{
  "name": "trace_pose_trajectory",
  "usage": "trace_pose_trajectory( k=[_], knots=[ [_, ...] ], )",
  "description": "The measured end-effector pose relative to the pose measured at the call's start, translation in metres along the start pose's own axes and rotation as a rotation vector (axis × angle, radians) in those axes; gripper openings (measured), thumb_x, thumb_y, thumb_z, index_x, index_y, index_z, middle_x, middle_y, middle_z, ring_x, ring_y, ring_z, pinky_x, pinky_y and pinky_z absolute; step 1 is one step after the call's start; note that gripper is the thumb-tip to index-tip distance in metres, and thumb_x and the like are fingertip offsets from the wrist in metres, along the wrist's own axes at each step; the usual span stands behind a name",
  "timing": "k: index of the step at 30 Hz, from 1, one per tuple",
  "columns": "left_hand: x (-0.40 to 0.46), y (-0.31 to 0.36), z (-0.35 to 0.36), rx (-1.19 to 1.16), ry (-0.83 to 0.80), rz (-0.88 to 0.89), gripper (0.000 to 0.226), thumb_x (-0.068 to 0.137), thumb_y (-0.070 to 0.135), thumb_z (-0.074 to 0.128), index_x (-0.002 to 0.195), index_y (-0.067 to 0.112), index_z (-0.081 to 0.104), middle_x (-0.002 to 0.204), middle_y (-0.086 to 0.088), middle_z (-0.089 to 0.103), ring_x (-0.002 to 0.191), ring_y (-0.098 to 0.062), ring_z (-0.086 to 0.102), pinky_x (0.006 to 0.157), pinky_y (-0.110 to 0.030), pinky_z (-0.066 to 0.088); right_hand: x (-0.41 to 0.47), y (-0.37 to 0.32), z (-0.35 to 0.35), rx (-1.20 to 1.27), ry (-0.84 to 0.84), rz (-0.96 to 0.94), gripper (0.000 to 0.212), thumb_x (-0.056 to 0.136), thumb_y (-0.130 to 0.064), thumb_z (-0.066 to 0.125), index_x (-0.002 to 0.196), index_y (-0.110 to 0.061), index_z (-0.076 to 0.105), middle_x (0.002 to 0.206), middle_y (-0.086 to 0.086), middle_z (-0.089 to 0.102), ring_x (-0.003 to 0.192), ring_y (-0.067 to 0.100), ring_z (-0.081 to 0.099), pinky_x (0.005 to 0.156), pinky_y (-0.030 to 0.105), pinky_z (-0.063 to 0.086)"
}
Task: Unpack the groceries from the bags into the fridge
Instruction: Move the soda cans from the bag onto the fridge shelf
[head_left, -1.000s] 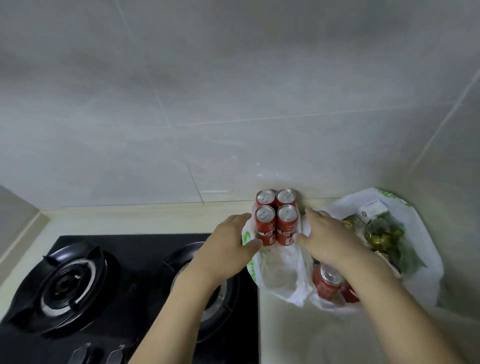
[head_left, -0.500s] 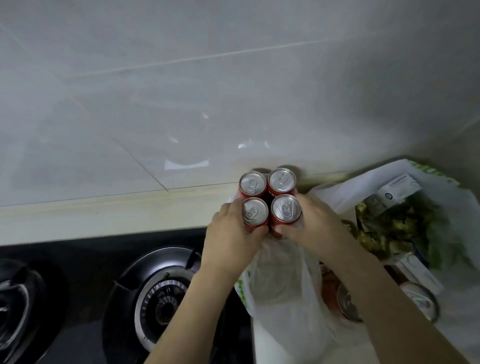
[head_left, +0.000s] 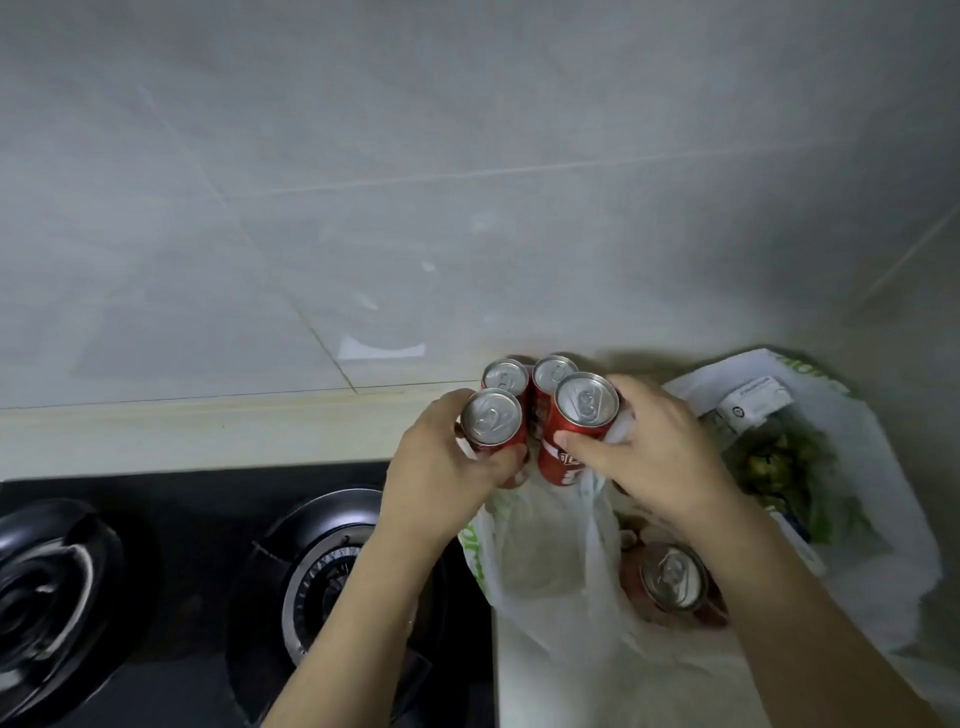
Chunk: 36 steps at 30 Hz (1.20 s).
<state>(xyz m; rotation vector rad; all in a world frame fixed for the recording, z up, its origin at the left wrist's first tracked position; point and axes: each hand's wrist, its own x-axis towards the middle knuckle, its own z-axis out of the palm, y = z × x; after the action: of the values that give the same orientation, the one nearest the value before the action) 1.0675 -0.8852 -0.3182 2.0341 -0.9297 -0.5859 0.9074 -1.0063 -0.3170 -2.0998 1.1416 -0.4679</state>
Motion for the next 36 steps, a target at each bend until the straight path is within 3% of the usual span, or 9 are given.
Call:
trace_pose_trajectory(
  k=[3,6,10,14,18,22,25,36],
  knots=[
    [-0.023,0.027,-0.026,-0.112,0.063,0.085,0.046,0.066,0.033,0.083,0.107,0.033,0.062,0.096,0.018,0.07,0.091,-0.001,0.066,0.082,-0.031,0.055,-0.019,-0.022,-0.021,0.141,0.082,-0.051,0.052,0.063,-0.054,0.079,0.108,-0.033,0.064,0.101,-0.016,0.068,0.095,0.005,0.064,0.084,0.034,0.053],
    [-0.055,0.059,-0.053,-0.281,0.133,0.173,0.041,0.069,0.021,0.084,0.102,0.029,0.062,0.092,0.014,0.071,0.087,-0.007,0.068,0.079,-0.029,0.055,-0.041,-0.05,-0.043,0.344,0.149,-0.097,0.038,0.066,-0.041,0.083,0.096,-0.036,0.061,0.099,-0.012,0.069,0.089,0.001,0.064,0.08,0.026,0.052],
    [-0.094,0.096,-0.084,-0.464,0.252,0.278,0.038,0.069,0.023,0.076,0.102,0.028,0.058,0.089,0.016,0.069,0.081,-0.002,0.066,0.07,-0.017,0.051,-0.069,-0.094,-0.067,0.75,0.2,-0.193,0.034,0.073,-0.025,0.082,0.099,-0.031,0.062,0.098,-0.006,0.072,0.091,0.009,0.069,0.077,0.028,0.052],
    [-0.13,0.119,-0.108,-0.528,0.348,0.367,0.036,0.081,0.012,0.075,0.108,0.024,0.054,0.089,0.019,0.066,0.08,0.001,0.064,0.068,-0.013,0.049,-0.096,-0.133,-0.083,0.987,0.164,-0.241,0.036,0.072,-0.033,0.078,0.105,-0.032,0.062,0.106,0.008,0.071,0.094,0.024,0.07,0.076,0.039,0.057],
    [-0.156,0.126,-0.123,-0.579,0.455,0.38,0.033,0.084,0.019,0.07,0.109,0.029,0.051,0.095,0.012,0.065,0.083,-0.001,0.065,0.07,-0.018,0.051,-0.124,-0.162,-0.084,1.043,0.173,-0.288,0.028,0.067,-0.042,0.075,0.094,-0.04,0.066,0.102,0.011,0.07,0.089,0.029,0.069,0.078,0.047,0.057],
    [-0.177,0.132,-0.134,-0.573,0.536,0.382,0.034,0.084,0.015,0.07,0.11,0.027,0.051,0.093,0.012,0.062,0.077,0.002,0.064,0.063,-0.012,0.048,-0.146,-0.177,-0.079,1.024,0.174,-0.292,0.032,0.062,-0.052,0.079,0.09,-0.039,0.07,0.095,0.009,0.072,0.086,0.032,0.07,0.082,0.053,0.057],
    [-0.191,0.134,-0.136,-0.549,0.581,0.383,0.038,0.08,0.023,0.077,0.11,0.026,0.054,0.094,0.015,0.066,0.081,0.0,0.066,0.064,-0.011,0.049,-0.157,-0.183,-0.076,1.005,0.171,-0.329,0.028,0.064,-0.051,0.078,0.088,-0.039,0.069,0.094,0.011,0.072,0.089,0.038,0.068,0.083,0.059,0.055],
    [-0.246,0.131,-0.146,-0.413,0.805,0.28,0.031,0.08,0.028,0.077,0.102,0.03,0.055,0.087,0.026,0.066,0.076,0.003,0.065,0.063,-0.009,0.048,-0.176,-0.204,-0.061,0.981,-0.028,-0.509,0.023,0.069,-0.045,0.075,0.088,-0.036,0.066,0.093,0.01,0.07,0.088,0.034,0.068,0.083,0.057,0.055]
  ],
)
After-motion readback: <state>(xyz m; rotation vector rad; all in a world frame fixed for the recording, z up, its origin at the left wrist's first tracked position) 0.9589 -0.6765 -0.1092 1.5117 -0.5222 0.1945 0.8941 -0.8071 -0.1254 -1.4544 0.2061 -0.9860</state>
